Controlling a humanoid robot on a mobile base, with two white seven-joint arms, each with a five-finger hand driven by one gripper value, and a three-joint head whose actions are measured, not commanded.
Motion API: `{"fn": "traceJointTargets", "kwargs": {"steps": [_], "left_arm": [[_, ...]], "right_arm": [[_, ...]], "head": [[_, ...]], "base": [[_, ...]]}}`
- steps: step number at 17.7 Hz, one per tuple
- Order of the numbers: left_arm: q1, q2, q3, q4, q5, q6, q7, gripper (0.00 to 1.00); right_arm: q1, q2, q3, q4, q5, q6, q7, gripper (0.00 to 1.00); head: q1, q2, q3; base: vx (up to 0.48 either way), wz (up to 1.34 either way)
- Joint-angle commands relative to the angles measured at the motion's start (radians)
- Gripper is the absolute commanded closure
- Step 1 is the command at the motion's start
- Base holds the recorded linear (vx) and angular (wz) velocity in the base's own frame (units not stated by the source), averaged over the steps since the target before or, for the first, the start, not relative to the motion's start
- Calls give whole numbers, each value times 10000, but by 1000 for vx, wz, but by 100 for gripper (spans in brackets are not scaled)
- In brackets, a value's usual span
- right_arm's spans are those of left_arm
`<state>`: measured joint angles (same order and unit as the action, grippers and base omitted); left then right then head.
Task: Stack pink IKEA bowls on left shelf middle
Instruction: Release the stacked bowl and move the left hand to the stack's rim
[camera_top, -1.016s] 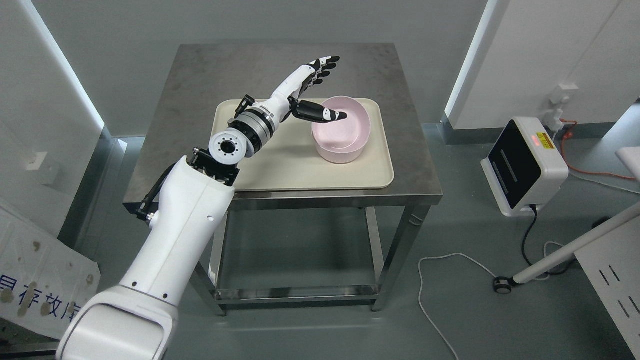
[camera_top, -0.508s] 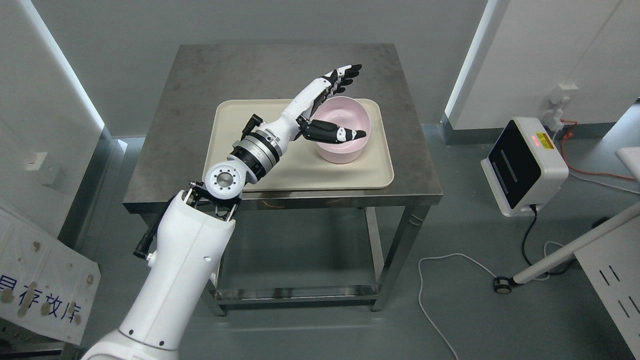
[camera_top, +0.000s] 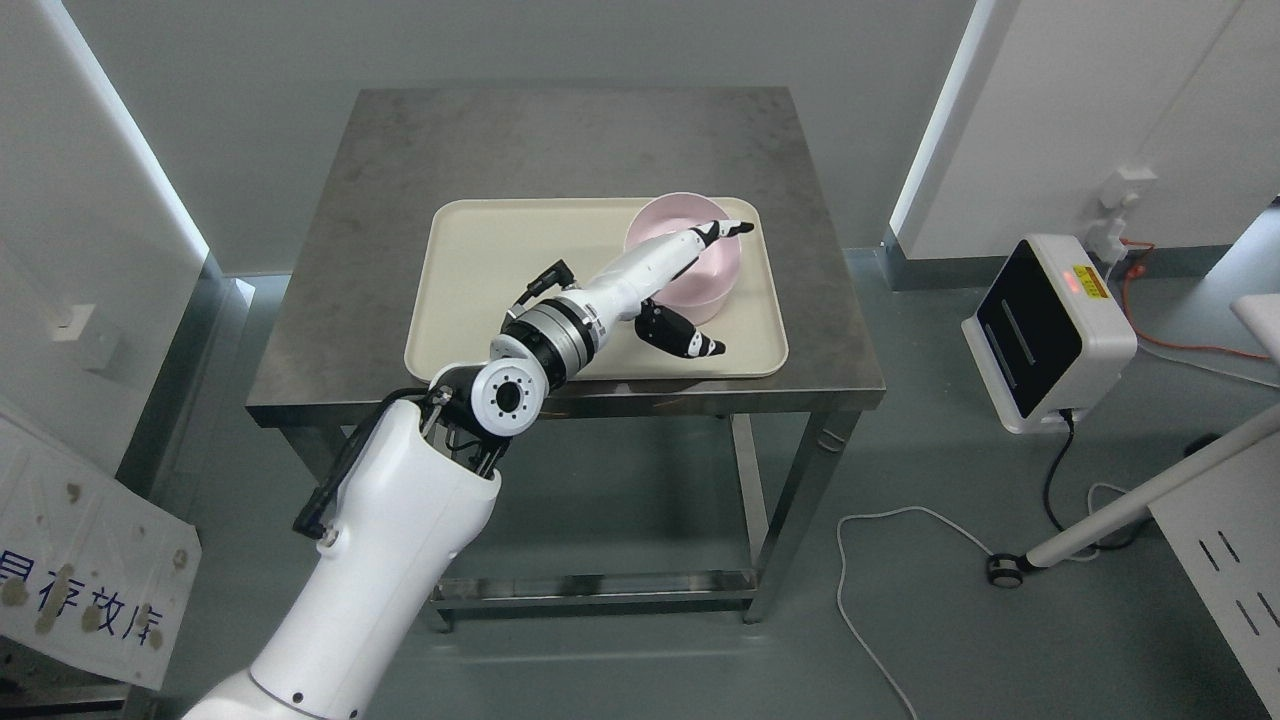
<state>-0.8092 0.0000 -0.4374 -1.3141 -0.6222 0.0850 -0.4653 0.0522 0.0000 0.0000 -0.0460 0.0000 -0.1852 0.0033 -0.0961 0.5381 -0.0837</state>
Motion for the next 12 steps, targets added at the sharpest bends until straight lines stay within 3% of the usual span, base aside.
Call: {"fn": "traceJointTargets", "kwargs": {"steps": [1, 5, 12], "left_arm": [[-1170, 175, -919, 1678, -2230, 313, -531, 6], [-1587, 175, -827, 2647, -2260, 668, -516, 6], [-1572, 175, -1086, 2710, -2920, 668, -915, 6]], "right_arm": [[0, -175, -92, 0, 77, -4, -3, 0], [0, -175, -92, 0, 77, -19, -3, 0], [0, -175, -92, 0, 77, -4, -3, 0]], "head": [[0, 0, 0], [0, 0, 0], [0, 0, 0]], "base": [[0, 0], [0, 0], [0, 0]]}}
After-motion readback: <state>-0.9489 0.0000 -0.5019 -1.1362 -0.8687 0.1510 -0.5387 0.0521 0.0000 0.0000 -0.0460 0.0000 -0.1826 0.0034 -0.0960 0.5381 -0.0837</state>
